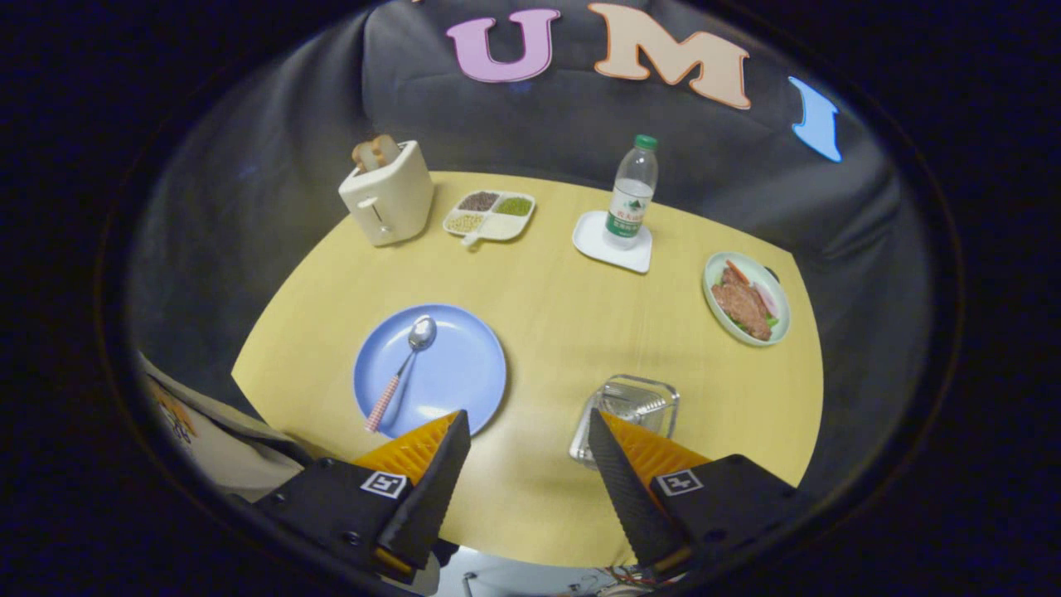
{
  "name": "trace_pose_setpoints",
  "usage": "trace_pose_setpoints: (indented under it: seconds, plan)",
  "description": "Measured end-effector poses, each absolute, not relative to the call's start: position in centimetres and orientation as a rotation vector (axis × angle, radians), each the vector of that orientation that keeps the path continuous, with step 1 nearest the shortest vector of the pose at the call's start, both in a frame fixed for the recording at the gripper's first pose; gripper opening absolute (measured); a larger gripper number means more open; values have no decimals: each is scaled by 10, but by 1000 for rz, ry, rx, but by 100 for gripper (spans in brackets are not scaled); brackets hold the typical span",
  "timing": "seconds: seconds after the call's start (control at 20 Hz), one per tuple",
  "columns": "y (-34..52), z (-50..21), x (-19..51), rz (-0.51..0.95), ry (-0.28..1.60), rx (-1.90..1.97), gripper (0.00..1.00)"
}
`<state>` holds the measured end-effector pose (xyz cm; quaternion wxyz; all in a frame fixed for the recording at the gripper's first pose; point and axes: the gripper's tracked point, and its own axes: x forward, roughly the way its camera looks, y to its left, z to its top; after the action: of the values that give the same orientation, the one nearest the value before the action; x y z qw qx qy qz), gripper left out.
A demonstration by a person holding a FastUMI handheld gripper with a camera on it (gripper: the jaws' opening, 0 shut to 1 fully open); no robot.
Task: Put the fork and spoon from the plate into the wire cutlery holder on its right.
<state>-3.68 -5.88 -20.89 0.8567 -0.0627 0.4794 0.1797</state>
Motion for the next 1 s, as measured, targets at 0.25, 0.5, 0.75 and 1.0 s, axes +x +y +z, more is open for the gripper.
trace_pose_setpoints:
  seconds: [0.25,0.5,0.75,1.0]
  plan:
    - [-7,-214,-41,346,871,-54,99]
    - [35,-249,-60,340,888,-6,99]
    - [70,-290,-84,369,961,-49,98]
    - [90,-325,-88,356,1027,-88,98]
